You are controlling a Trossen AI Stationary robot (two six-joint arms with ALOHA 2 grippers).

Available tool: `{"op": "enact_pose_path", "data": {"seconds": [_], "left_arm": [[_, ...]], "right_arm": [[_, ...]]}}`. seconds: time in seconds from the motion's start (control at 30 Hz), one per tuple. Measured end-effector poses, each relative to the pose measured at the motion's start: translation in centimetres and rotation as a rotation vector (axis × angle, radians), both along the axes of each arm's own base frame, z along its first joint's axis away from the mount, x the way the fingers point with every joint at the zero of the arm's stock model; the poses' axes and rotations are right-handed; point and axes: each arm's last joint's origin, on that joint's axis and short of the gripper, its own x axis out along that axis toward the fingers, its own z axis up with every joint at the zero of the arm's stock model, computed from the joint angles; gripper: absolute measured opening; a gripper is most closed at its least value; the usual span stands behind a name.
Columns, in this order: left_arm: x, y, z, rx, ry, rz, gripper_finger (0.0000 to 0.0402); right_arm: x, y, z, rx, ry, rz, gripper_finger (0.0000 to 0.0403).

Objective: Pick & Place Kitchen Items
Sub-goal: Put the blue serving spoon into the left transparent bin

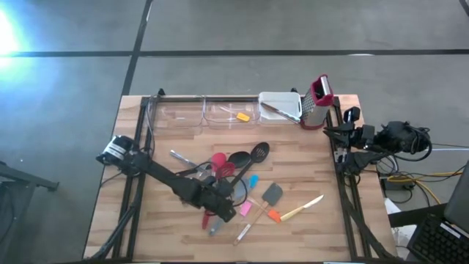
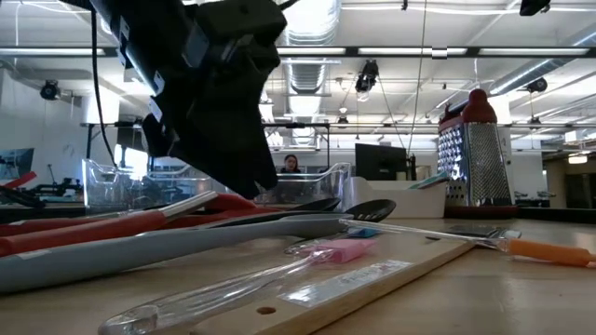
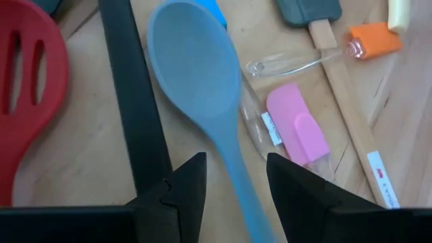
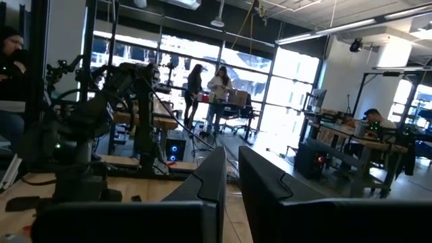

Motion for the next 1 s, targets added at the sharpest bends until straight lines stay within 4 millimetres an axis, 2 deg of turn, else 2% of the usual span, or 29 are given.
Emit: {"op": "enact_pose_path", "data": {"seconds": [0.4,1.0], "left_arm": [[0.2,0.2,-0.4,-0.004,0.009,0.016,0.0161],[1.5,0.0,-3.9,-0.012,0.044,0.009,0.0161]], "right_arm": [[0.0,0.0,0.0,0.0,0.0,0.0,0.0034],[0.0,0.0,0.0,0.0,0.0,0.0,0.0034]]}}
